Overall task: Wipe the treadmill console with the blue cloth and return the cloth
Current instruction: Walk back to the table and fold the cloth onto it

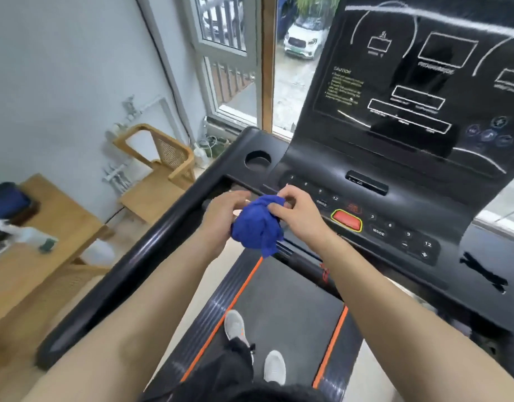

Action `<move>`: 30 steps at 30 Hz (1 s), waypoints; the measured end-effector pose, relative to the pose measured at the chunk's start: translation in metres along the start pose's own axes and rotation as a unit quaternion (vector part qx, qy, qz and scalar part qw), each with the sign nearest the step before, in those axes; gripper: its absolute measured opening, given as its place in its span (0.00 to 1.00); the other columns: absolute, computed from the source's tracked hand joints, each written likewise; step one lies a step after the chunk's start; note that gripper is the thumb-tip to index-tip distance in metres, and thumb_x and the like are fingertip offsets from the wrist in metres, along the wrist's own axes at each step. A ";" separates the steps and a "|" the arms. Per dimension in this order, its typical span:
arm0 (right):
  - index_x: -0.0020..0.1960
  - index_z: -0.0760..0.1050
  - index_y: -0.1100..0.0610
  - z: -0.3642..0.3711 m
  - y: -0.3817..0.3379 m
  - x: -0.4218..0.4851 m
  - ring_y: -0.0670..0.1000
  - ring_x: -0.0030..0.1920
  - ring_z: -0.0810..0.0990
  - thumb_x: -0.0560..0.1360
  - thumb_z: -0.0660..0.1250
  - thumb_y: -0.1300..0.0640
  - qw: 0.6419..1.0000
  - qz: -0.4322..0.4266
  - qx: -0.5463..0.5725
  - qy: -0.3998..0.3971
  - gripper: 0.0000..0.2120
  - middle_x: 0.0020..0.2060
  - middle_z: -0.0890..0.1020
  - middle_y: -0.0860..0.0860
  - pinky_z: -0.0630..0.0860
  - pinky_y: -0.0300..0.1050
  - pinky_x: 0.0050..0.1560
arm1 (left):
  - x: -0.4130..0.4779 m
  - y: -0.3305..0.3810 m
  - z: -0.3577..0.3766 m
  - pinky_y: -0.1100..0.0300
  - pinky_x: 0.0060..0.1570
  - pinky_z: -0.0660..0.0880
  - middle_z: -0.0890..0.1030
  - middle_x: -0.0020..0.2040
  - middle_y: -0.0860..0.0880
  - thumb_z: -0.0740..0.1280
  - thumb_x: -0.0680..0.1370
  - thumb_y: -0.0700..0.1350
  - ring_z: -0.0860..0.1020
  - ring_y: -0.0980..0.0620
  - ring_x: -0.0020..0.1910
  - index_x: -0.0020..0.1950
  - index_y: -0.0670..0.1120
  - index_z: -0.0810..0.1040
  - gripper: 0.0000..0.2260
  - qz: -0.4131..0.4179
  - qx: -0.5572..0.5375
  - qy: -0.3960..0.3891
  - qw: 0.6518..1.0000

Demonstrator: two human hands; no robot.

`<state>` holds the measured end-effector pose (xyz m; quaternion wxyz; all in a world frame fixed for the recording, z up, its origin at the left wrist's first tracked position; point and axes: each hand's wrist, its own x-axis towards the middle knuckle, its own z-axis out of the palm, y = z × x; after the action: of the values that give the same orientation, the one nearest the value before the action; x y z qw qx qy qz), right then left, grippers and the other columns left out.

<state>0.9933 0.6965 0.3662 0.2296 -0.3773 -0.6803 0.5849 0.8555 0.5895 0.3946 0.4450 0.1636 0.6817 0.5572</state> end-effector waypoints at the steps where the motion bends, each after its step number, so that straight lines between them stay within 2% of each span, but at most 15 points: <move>1: 0.40 0.74 0.57 0.012 -0.007 -0.003 0.46 0.34 0.76 0.72 0.70 0.67 1.000 0.000 0.008 -0.021 0.08 0.34 0.80 0.52 0.74 0.44 0.37 | -0.013 -0.005 -0.011 0.58 0.35 0.65 0.75 0.41 0.44 0.65 0.70 0.45 0.71 0.47 0.40 0.45 0.41 0.77 0.08 -0.003 0.007 -0.001 1.000; 3: 0.36 0.72 0.55 0.042 -0.020 -0.010 0.51 0.40 0.81 0.70 0.69 0.70 0.998 -0.013 0.028 -0.061 0.12 0.42 0.84 0.59 0.77 0.50 0.41 | -0.036 -0.016 -0.036 0.62 0.32 0.68 0.79 0.41 0.45 0.66 0.77 0.44 0.75 0.47 0.38 0.46 0.40 0.77 0.07 -0.012 0.008 0.005 1.000; 5: 0.34 0.68 0.55 0.076 -0.033 -0.020 0.51 0.44 0.85 0.69 0.66 0.74 0.992 -0.028 0.052 -0.111 0.16 0.43 0.85 0.61 0.77 0.47 0.41 | -0.061 -0.022 -0.061 0.65 0.29 0.72 0.84 0.41 0.47 0.64 0.81 0.41 0.81 0.53 0.34 0.52 0.40 0.81 0.07 -0.026 -0.037 0.020 0.999; 8: 0.36 0.65 0.58 0.126 -0.053 -0.041 0.48 0.38 0.84 0.70 0.65 0.77 0.984 -0.042 0.033 -0.170 0.17 0.39 0.83 0.58 0.78 0.46 0.38 | -0.097 -0.032 -0.105 0.64 0.27 0.72 0.82 0.34 0.47 0.65 0.81 0.38 0.78 0.54 0.28 0.50 0.36 0.82 0.07 -0.026 -0.082 0.067 0.994; 11: 0.38 0.70 0.57 0.174 -0.064 -0.067 0.49 0.31 0.74 0.68 0.68 0.75 0.973 -0.061 -0.017 -0.221 0.14 0.35 0.78 0.56 0.75 0.44 0.34 | -0.134 -0.050 -0.159 0.65 0.24 0.65 0.77 0.35 0.46 0.68 0.80 0.42 0.71 0.54 0.25 0.57 0.36 0.80 0.10 -0.013 -0.061 0.143 0.988; 14: 0.43 0.74 0.56 0.228 -0.069 -0.100 0.43 0.32 0.75 0.68 0.68 0.73 0.945 -0.066 -0.060 -0.315 0.13 0.32 0.78 0.47 0.73 0.42 0.37 | -0.184 -0.073 -0.213 0.66 0.23 0.65 0.78 0.35 0.48 0.70 0.78 0.40 0.73 0.55 0.25 0.50 0.42 0.79 0.03 0.005 -0.022 0.236 0.972; 16: 0.43 0.76 0.55 0.268 -0.073 -0.127 0.43 0.35 0.77 0.69 0.67 0.72 0.916 -0.072 -0.089 -0.385 0.13 0.34 0.79 0.46 0.73 0.41 0.39 | -0.226 -0.090 -0.246 0.67 0.23 0.68 0.80 0.37 0.48 0.71 0.77 0.38 0.75 0.55 0.28 0.45 0.45 0.77 0.05 0.026 -0.009 0.284 0.959; 19: 0.44 0.76 0.57 0.333 -0.081 -0.176 0.51 0.37 0.77 0.68 0.64 0.69 0.870 -0.065 -0.108 -0.477 0.10 0.35 0.79 0.51 0.74 0.47 0.38 | -0.296 -0.119 -0.296 0.70 0.31 0.73 0.83 0.43 0.48 0.72 0.76 0.35 0.80 0.60 0.34 0.44 0.41 0.77 0.05 0.064 0.005 0.356 0.932; 21: 0.46 0.76 0.62 0.381 -0.087 -0.216 0.52 0.38 0.77 0.70 0.62 0.72 0.839 -0.053 -0.108 -0.530 0.10 0.37 0.79 0.53 0.76 0.50 0.41 | -0.342 -0.139 -0.331 0.71 0.35 0.73 0.83 0.41 0.50 0.72 0.76 0.34 0.79 0.63 0.35 0.44 0.39 0.77 0.05 0.073 0.004 0.405 0.911; 23: 0.47 0.75 0.62 0.427 -0.092 -0.259 0.53 0.39 0.78 0.71 0.60 0.74 0.812 -0.040 -0.105 -0.573 0.10 0.38 0.79 0.55 0.77 0.51 0.43 | -0.385 -0.158 -0.363 0.64 0.38 0.74 0.81 0.38 0.50 0.72 0.76 0.35 0.78 0.58 0.35 0.41 0.44 0.75 0.08 0.076 -0.001 0.448 0.891; 25: 0.45 0.73 0.57 0.470 -0.094 -0.301 0.51 0.38 0.78 0.72 0.60 0.73 0.783 -0.049 -0.124 -0.607 0.12 0.38 0.80 0.53 0.77 0.47 0.41 | -0.425 -0.180 -0.389 0.57 0.40 0.74 0.79 0.38 0.48 0.71 0.76 0.35 0.77 0.53 0.37 0.39 0.47 0.72 0.12 0.076 -0.004 0.496 0.865; 27: 0.45 0.72 0.55 0.510 -0.094 -0.341 0.51 0.39 0.77 0.72 0.63 0.72 0.740 -0.066 -0.149 -0.653 0.13 0.42 0.80 0.53 0.76 0.43 0.38 | -0.466 -0.202 -0.408 0.55 0.41 0.75 0.79 0.40 0.46 0.71 0.75 0.35 0.78 0.51 0.38 0.40 0.46 0.72 0.11 0.067 -0.004 0.540 0.839; 30: 0.50 0.73 0.59 0.562 -0.092 -0.397 0.52 0.41 0.73 0.65 0.66 0.69 0.640 -0.026 -0.173 -0.748 0.14 0.46 0.77 0.56 0.73 0.38 0.36 | -0.523 -0.233 -0.430 0.55 0.46 0.78 0.82 0.43 0.49 0.73 0.74 0.38 0.81 0.50 0.43 0.43 0.49 0.75 0.09 0.048 -0.020 0.603 0.796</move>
<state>0.7892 0.0338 0.3882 -0.4126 0.1741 -0.7178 0.5332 0.8676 -0.1262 0.3988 -0.0804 -0.1819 0.7917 0.5776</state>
